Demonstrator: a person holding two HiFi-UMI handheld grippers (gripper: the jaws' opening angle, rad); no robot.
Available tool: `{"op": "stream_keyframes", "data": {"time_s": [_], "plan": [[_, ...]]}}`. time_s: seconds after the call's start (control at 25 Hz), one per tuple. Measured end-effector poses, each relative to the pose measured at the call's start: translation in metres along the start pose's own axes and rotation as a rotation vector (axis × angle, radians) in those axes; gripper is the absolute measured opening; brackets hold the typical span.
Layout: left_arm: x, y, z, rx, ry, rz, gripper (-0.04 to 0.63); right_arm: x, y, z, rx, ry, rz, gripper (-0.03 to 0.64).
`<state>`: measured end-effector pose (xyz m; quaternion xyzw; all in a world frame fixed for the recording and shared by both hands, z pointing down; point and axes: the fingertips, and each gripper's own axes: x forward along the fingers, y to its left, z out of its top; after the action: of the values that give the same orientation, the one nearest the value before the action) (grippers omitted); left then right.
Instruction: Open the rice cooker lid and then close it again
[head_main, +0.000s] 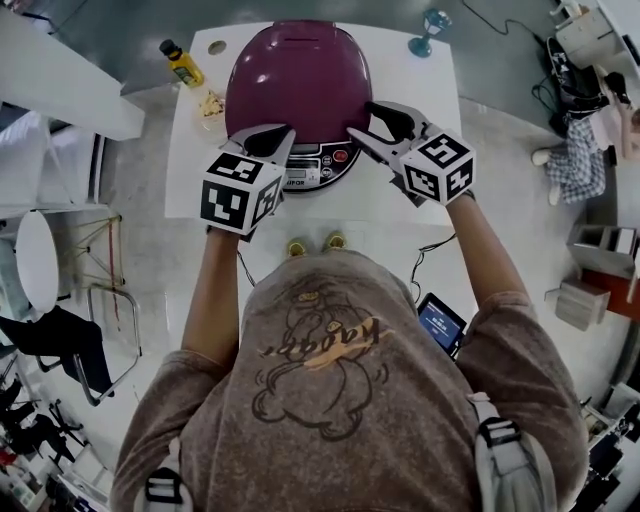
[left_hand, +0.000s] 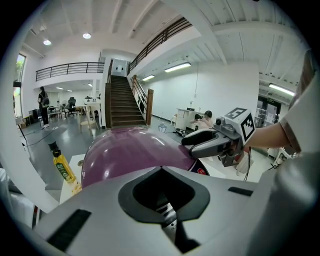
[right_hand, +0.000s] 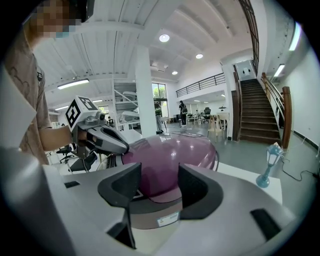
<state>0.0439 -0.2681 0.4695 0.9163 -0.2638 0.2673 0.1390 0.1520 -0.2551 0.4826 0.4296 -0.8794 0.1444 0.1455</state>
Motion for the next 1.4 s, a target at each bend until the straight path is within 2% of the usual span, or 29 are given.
{"op": "stream_keyframes", "data": {"time_s": [0.12, 0.24, 0.36, 0.48, 0.6, 0.8, 0.96, 1.12, 1.4], "plan": [[0.000, 0.000, 0.001, 0.004, -0.006, -0.005, 0.020, 0.001, 0.002, -0.001, -0.046, 0.023, -0.002, 0.233], [-0.001, -0.001, 0.001, 0.018, -0.006, -0.014, 0.020, -0.005, 0.002, 0.004, -0.018, 0.004, -0.037, 0.261], [-0.001, -0.002, 0.000, 0.082, -0.010, -0.014, 0.020, -0.021, 0.006, 0.016, 0.035, -0.053, -0.080, 0.246], [-0.003, -0.004, -0.002, 0.138, -0.033, -0.019, 0.021, -0.039, 0.014, 0.023, 0.037, -0.073, -0.105, 0.244], [-0.006, -0.010, 0.001, 0.118, -0.075, -0.056, 0.021, -0.059, 0.022, 0.027, 0.059, -0.097, -0.136, 0.237], [-0.016, -0.022, -0.003, 0.124, -0.088, -0.096, 0.021, -0.084, 0.038, 0.016, 0.079, -0.117, -0.175, 0.239], [-0.036, -0.035, -0.007, 0.120, -0.110, -0.077, 0.021, -0.110, 0.066, 0.005, 0.094, -0.137, -0.164, 0.239], [-0.054, -0.053, -0.013, 0.110, -0.130, -0.063, 0.021, -0.135, 0.090, -0.005, 0.049, -0.136, -0.146, 0.239], [-0.088, -0.095, -0.035, 0.072, -0.205, -0.033, 0.021, -0.164, 0.124, -0.020, 0.053, -0.229, -0.160, 0.202]]}}
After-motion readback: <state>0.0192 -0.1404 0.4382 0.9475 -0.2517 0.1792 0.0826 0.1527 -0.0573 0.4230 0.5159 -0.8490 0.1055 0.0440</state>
